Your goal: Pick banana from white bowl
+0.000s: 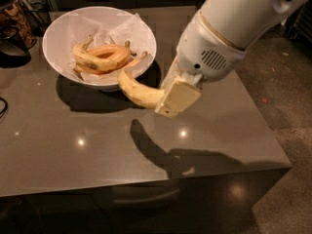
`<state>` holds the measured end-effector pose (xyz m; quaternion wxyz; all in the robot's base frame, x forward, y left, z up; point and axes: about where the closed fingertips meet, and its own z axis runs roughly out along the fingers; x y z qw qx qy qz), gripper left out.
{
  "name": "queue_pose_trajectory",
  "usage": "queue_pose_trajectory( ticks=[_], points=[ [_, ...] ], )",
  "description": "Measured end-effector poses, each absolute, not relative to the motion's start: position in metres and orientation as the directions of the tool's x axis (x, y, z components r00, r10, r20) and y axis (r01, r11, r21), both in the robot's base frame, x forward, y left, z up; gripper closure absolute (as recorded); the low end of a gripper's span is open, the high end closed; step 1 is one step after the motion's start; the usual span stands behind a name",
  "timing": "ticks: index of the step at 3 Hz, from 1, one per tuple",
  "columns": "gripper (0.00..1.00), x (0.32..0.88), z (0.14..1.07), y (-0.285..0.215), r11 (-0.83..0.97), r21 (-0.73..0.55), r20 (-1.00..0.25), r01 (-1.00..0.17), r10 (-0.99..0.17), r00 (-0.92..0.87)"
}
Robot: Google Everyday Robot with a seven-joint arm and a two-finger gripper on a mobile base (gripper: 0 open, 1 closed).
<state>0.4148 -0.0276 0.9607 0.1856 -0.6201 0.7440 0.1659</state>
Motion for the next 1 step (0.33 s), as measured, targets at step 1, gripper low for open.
queue_pose_trajectory(
  ticks=[1],
  points=[
    [1.0,0.3969,0.9597,-0.0324,0.184,0.024,-0.484,-0.983,-0.858,-0.173]
  ],
)
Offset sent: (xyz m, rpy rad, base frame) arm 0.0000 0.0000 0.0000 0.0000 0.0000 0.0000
